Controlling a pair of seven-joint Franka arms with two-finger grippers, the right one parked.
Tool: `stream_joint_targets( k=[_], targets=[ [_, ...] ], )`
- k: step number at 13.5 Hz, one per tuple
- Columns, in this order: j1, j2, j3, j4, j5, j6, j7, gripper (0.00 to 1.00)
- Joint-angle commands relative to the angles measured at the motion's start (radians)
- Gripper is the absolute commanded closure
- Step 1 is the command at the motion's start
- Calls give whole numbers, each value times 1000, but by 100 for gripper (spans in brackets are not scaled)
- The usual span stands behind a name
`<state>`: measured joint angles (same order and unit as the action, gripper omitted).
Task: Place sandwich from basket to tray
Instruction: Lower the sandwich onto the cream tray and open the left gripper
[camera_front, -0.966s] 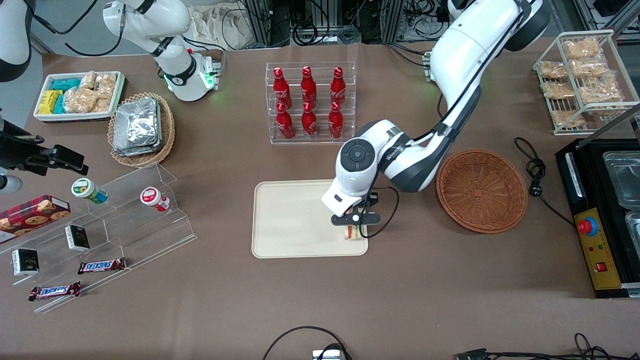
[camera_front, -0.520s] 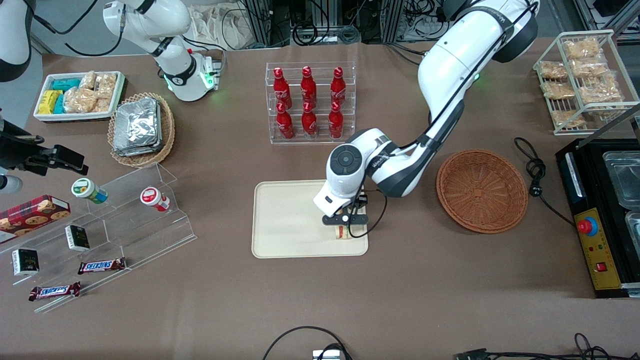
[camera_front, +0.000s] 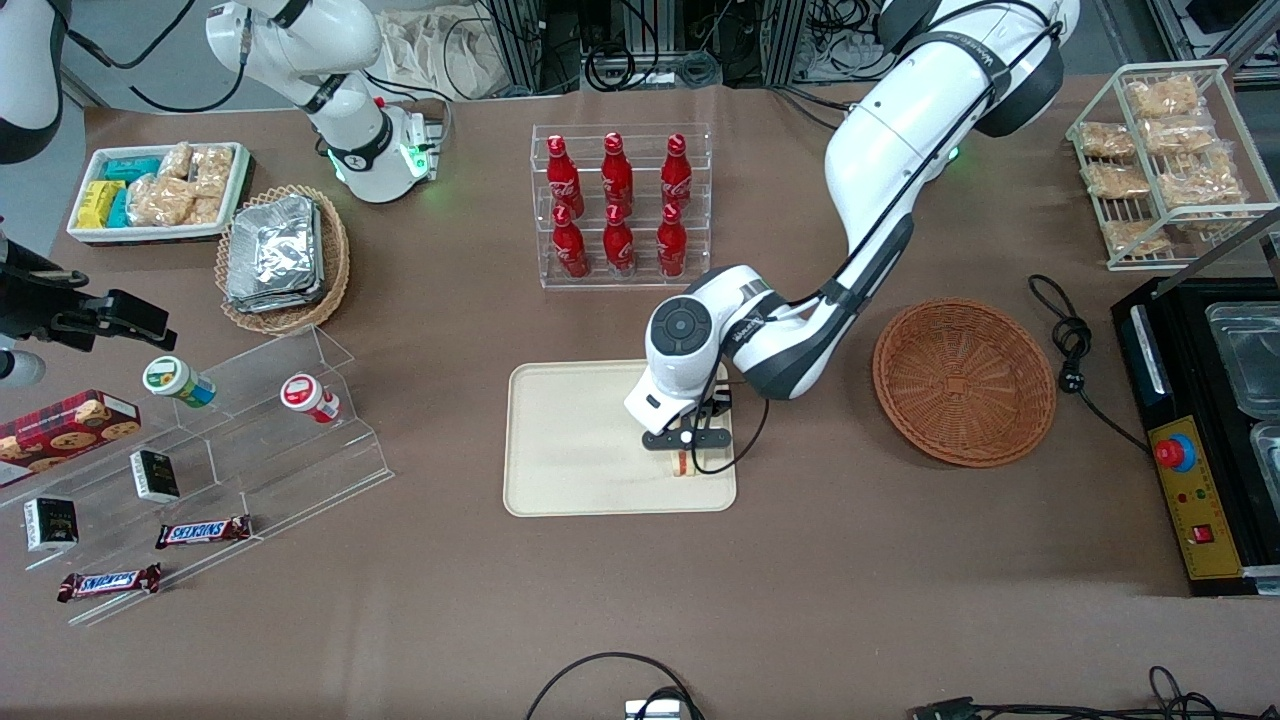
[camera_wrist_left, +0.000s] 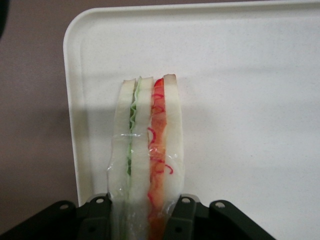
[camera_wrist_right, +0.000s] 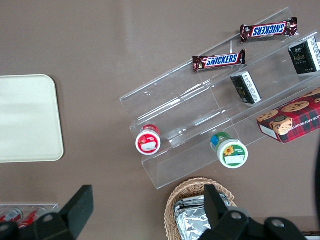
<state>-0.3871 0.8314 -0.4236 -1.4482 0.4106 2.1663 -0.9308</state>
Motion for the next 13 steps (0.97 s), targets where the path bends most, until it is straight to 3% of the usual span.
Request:
stream_joint_targets(
  k=[1,2,3,4,13],
  targets=[
    [-13,20,6,29,16,1,-23,45],
    [-15,23,6,29,17,1,-23,28],
    [-19,25,6,29,20,1,-25,5],
    [-21,25,6,29,22,1,-49,0],
    [7,-34,8,75,7,-111,-72,0]
  ],
)
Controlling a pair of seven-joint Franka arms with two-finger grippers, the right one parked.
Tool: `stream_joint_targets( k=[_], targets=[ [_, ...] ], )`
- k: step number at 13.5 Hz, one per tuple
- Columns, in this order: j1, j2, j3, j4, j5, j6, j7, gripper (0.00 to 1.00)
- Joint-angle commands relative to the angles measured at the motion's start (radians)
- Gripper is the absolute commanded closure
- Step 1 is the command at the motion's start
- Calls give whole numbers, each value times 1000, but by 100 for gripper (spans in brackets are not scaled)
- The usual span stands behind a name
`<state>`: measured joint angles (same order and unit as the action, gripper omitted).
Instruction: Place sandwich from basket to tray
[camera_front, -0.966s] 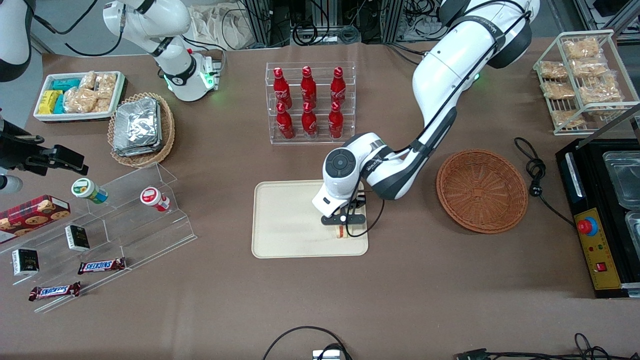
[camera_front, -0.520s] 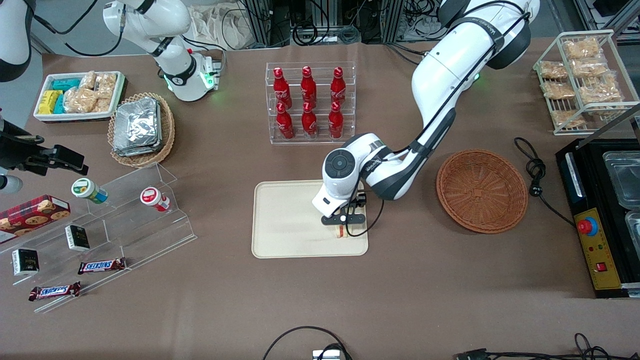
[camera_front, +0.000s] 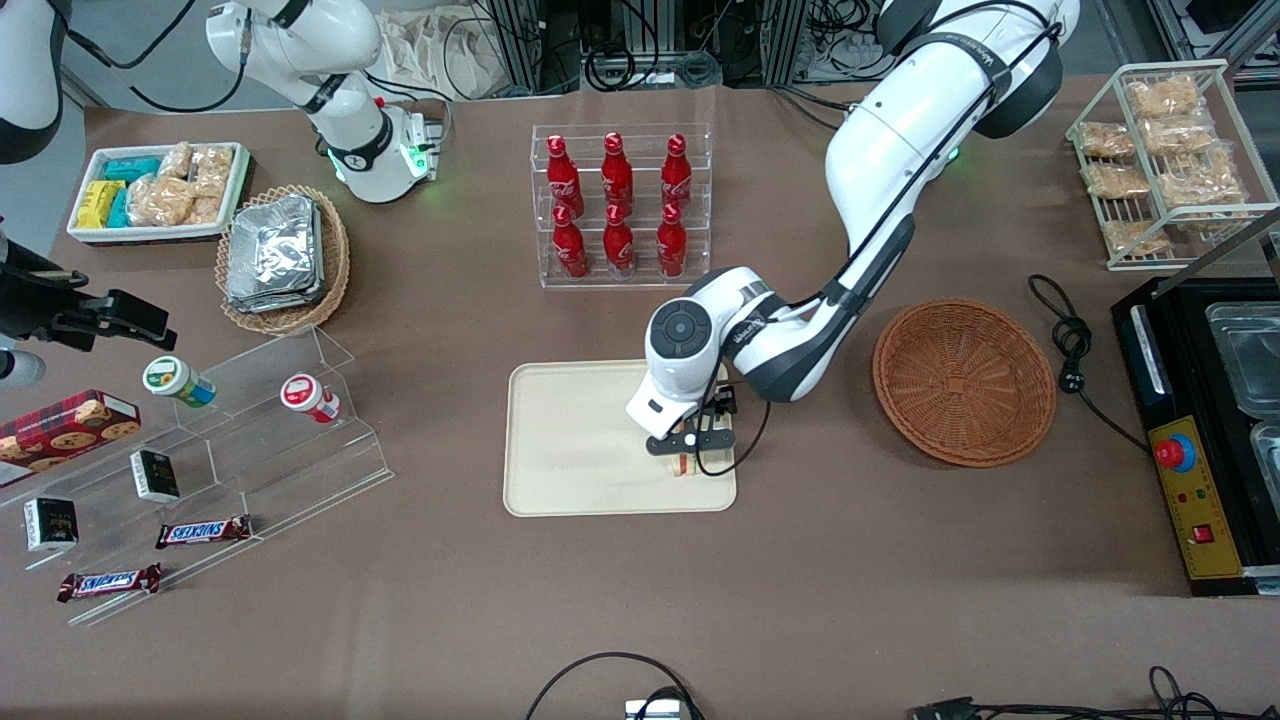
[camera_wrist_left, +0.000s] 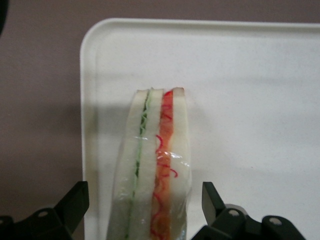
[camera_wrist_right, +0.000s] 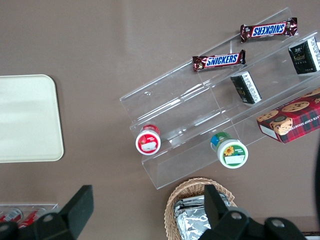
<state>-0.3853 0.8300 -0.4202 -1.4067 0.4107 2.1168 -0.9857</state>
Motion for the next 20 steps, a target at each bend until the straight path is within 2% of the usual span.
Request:
stream_joint_targets(
  k=[1,7,10,14,16,20],
  targets=[
    [23,-38,3,52,4,-90,-16,0],
    [118,-146,-2,144,-42,-222,-11,0],
    [196,-245,1,144,-119,-270,-7,0],
    [279,-337,0,144,-121,-319,-4,0],
    [301,-356,0,144,-121,-348,36,0],
    [373,-400,0,140,-181,-397,136,0]
  ],
)
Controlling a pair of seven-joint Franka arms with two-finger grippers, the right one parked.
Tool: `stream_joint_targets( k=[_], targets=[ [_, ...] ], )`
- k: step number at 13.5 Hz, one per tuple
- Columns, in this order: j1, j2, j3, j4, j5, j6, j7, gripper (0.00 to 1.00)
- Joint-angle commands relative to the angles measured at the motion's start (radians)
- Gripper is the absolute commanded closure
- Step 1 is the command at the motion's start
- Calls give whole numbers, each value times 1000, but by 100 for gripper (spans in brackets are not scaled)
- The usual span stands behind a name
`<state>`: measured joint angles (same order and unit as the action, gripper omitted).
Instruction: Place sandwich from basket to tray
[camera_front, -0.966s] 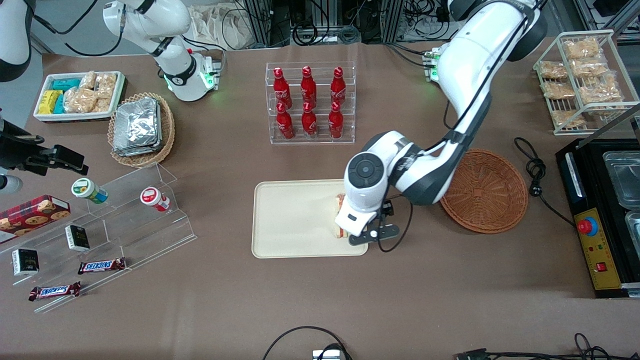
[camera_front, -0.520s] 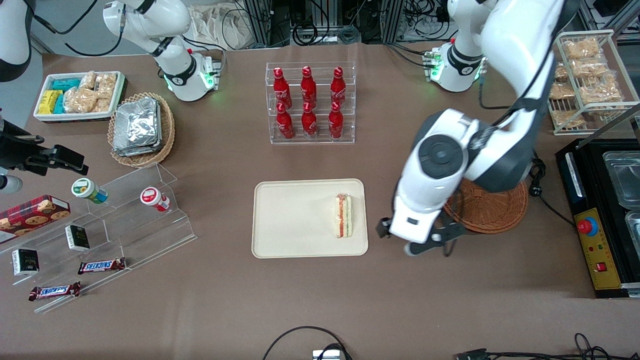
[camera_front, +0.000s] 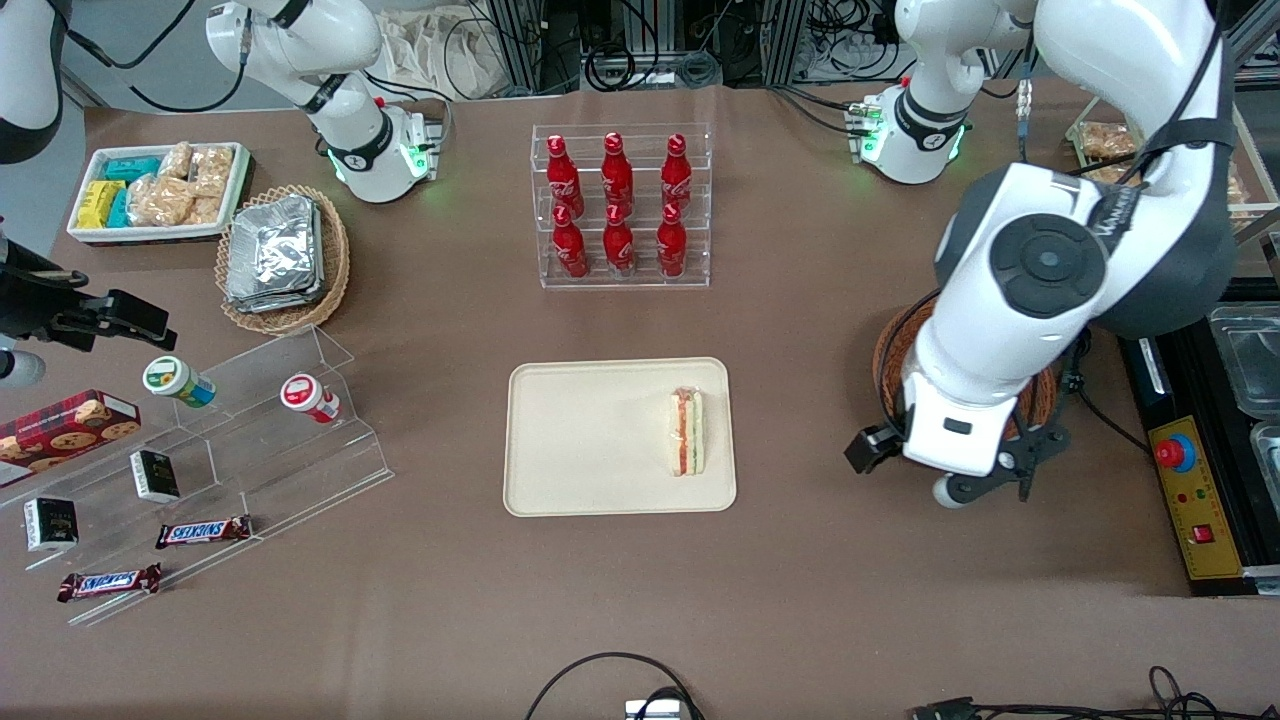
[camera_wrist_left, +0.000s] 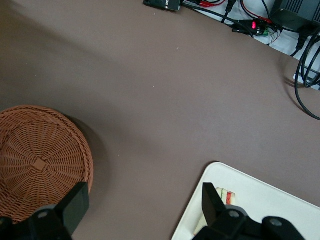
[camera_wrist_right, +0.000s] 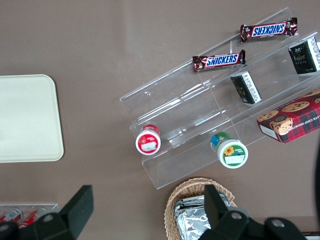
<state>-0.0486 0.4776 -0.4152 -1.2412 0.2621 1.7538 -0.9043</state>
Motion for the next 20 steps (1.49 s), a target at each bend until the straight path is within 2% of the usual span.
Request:
stream_joint_targets(
  k=[1,6,10,14,17,20],
  targets=[
    [53,-56,-4,-26,-44,-66,98,0],
    [113,-138,12,-92,-77,-88,241,0],
    [99,-282,146,-223,-159,-80,439,0],
    [40,-402,310,-325,-234,-91,649,0],
    [36,-485,364,-376,-236,-161,800,0],
    [24,-537,374,-374,-236,-207,847,0]
  ],
)
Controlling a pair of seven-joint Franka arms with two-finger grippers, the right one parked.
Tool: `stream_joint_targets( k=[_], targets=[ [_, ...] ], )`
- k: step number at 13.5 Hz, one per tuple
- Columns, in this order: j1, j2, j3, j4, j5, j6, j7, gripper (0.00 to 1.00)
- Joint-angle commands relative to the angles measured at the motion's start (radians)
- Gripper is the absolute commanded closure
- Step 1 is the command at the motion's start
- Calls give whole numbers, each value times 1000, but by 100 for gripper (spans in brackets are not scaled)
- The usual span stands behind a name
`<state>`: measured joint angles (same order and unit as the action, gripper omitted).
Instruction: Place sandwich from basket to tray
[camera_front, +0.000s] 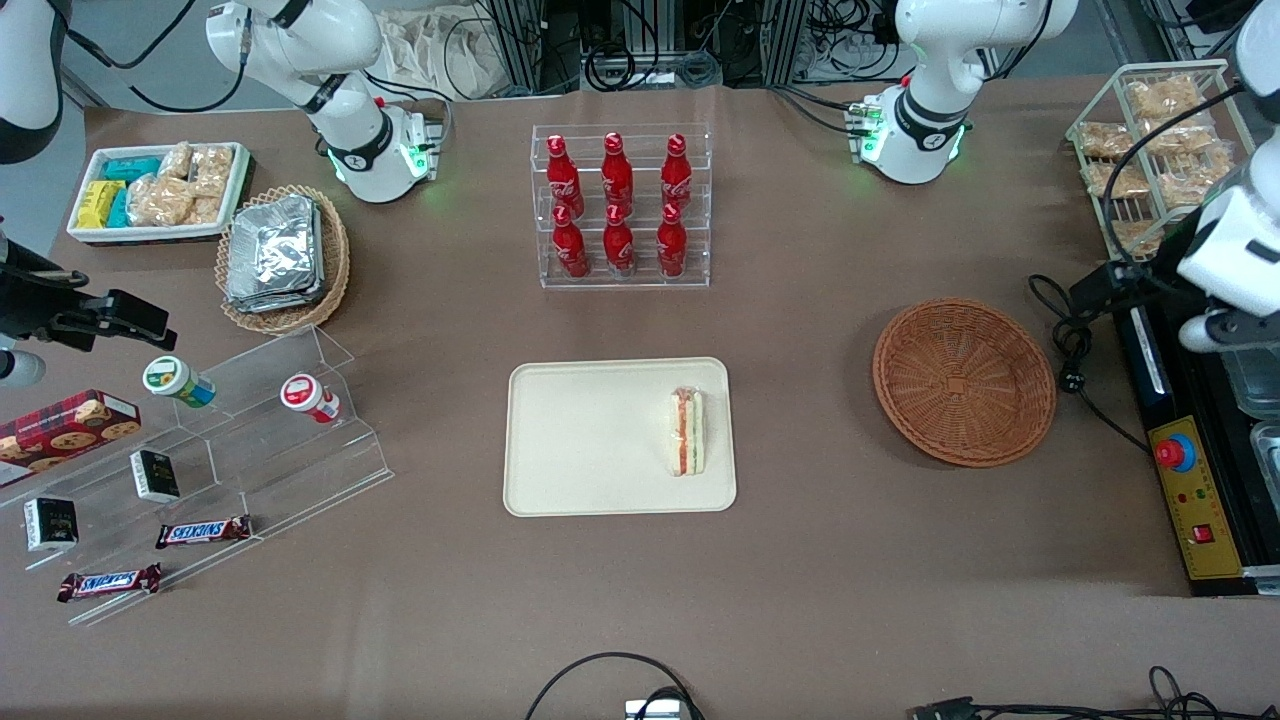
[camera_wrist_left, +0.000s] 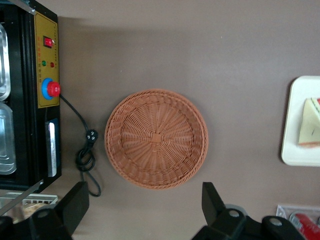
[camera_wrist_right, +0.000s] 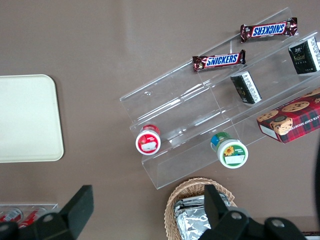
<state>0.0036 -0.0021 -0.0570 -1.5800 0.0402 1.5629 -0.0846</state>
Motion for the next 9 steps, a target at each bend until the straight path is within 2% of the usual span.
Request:
stream_joint_targets(
  k=[1,5,7,9],
  targets=[
    [-37,-64,16,-37,-14,-32,29,0],
    [-30,-59,14,-31,-19,-40,22,0],
    [-25,-41,14,-22,-52,-49,19,0],
    [-27,-35,14,-17,-54,-52,17,0]
  ],
)
